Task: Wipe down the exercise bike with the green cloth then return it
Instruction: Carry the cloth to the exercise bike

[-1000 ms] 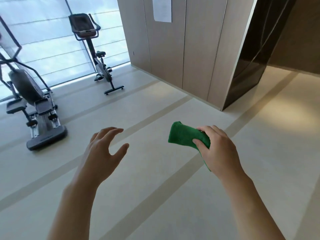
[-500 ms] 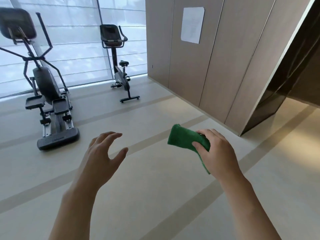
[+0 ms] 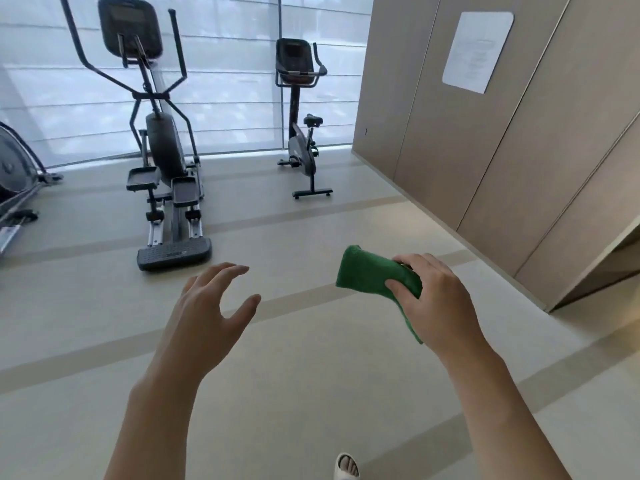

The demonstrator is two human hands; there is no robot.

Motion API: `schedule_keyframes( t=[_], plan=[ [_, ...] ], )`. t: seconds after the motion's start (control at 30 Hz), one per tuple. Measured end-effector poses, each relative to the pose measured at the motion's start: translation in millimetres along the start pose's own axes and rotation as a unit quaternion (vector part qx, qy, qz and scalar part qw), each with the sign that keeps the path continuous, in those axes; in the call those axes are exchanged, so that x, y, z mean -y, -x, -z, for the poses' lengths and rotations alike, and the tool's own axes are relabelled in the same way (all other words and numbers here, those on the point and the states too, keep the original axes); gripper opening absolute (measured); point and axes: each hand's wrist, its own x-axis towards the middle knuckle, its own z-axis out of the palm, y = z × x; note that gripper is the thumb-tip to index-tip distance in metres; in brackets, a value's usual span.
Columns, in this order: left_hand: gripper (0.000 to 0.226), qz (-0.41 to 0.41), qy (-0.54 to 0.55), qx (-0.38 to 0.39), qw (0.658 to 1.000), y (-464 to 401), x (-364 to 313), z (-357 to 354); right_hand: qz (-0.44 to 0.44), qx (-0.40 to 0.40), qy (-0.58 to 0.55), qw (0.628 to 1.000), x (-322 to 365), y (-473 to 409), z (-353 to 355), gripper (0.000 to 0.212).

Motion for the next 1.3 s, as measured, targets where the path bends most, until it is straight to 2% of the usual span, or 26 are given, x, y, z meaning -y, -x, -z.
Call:
schedule_keyframes(
  t=[0.33, 0.7, 0.97, 1.3],
  plan=[
    [0.049, 0.056, -0.034, -0.026, 0.998, -107, 60, -17, 0.047, 0.04, -0.05, 0.997, -4, -137, -92, 0.031],
    [0.048, 0.087, -0.067, -0.055, 0.992, -249, 89, -51, 0.079, 0.073, -0.088, 0.99, -32, -304, -178, 0.032],
    [0.048, 0.083, -0.076, -0.037, 0.993, -335, 112, -79, 0.073, 0.07, -0.097, 0.99, -56, -380, -221, 0.032],
    [0.048, 0.037, -0.033, -0.003, 0.999, -488, 191, -112, 0.026, 0.046, -0.058, 0.997, -64, -485, -296, 0.032]
  ],
)
